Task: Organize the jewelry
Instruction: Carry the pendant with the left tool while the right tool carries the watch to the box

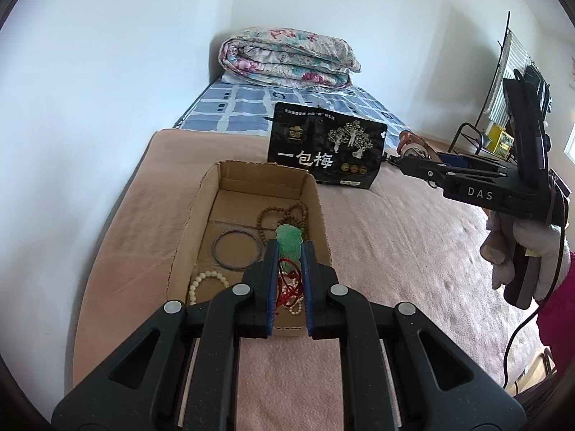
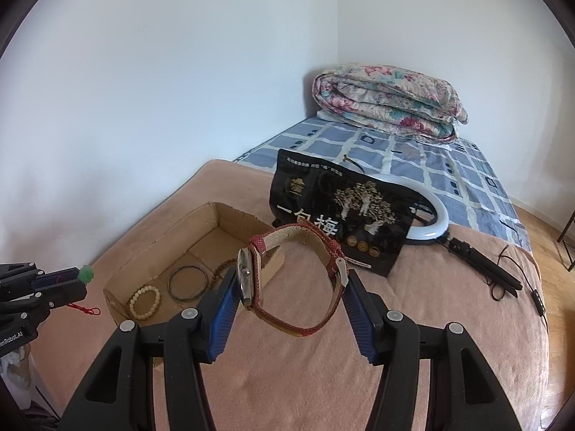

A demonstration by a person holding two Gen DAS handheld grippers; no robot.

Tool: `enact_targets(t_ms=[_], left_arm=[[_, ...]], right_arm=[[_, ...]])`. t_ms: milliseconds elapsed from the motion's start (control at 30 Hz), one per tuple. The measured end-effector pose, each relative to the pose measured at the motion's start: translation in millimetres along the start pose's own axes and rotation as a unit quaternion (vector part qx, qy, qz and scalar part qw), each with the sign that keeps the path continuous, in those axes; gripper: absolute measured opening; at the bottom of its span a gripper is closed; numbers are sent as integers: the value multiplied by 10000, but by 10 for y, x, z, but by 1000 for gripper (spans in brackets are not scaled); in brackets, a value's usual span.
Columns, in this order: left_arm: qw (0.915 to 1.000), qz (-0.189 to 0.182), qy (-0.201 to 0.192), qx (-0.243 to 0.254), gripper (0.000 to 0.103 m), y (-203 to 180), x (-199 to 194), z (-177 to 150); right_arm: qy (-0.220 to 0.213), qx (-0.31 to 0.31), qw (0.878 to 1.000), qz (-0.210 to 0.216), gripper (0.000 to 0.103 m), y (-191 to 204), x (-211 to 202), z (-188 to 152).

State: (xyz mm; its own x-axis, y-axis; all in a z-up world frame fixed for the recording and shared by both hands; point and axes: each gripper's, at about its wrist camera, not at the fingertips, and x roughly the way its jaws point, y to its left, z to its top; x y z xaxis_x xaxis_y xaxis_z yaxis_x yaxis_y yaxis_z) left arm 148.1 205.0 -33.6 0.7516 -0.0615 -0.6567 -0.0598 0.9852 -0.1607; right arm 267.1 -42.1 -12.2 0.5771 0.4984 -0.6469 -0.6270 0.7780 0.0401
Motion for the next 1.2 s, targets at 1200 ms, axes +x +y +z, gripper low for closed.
enact_targets(t_ms=[1200], left_arm=[[9981, 112, 517, -307, 10, 249, 593, -127]], right_arm=[[568, -102, 9965, 606, 59, 651, 1185, -36]])
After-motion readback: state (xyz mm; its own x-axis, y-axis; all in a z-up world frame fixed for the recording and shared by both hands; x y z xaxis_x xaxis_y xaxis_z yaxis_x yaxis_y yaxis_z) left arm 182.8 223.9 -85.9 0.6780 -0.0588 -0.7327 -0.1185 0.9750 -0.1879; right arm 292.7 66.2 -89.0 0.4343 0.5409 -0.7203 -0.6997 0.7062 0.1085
